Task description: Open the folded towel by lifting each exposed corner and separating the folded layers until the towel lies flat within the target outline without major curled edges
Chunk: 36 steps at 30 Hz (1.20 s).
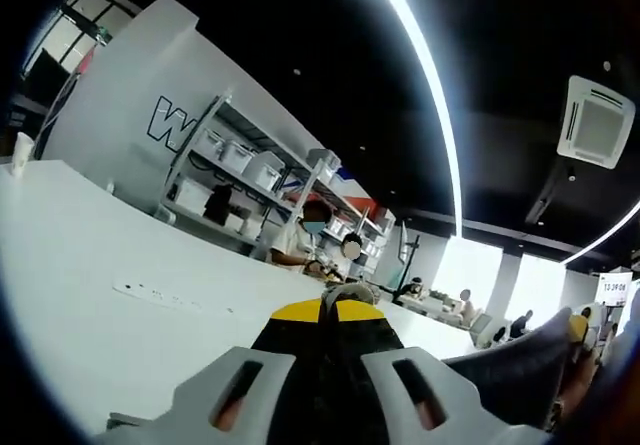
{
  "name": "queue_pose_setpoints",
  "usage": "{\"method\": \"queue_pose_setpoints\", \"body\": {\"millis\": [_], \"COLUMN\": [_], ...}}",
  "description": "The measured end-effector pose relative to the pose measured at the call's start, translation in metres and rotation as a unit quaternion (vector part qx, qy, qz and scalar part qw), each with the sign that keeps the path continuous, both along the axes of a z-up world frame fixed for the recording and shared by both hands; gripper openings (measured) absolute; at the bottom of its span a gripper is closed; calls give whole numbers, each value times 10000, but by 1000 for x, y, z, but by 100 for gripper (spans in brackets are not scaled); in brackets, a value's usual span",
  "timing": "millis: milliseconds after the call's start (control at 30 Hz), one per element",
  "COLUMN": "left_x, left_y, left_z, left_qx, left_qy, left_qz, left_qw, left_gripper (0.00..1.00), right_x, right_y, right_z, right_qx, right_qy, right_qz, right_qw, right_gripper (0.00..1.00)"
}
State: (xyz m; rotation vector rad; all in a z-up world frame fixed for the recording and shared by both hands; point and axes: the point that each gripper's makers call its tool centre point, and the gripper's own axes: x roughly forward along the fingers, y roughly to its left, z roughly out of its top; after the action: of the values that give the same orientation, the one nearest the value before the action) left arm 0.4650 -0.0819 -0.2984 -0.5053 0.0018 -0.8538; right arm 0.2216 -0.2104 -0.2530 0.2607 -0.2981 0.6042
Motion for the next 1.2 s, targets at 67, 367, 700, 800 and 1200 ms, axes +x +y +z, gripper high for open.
{"method": "queue_pose_setpoints", "body": {"millis": [67, 367, 700, 800, 1200], "left_x": [-1, -2, -4, -4, -5], "left_y": [-2, -8, -14, -16, -26], "left_z": [0, 3, 8, 6, 6], "left_qx": [-11, -62, -147, -107, -5], "left_qy": [-14, -28, -35, -6, -40], "left_qz": [-13, -28, -76, -86, -155], "left_qw": [10000, 10000, 9999, 9999, 9999], "left_gripper": [1, 1, 1, 1, 1], "right_x": [-4, -16, -28, -33, -40], "right_y": [1, 8, 18, 24, 30], "right_z": [-1, -4, -10, -15, -22], "right_qx": [2, -98, -320, -372, -596], "right_qy": [-7, -40, -82, -38, -72], "right_qz": [31, 93, 146, 332, 364], "right_qw": [10000, 9999, 9993, 9987, 9975], "right_gripper": [0, 0, 0, 0, 0]}}
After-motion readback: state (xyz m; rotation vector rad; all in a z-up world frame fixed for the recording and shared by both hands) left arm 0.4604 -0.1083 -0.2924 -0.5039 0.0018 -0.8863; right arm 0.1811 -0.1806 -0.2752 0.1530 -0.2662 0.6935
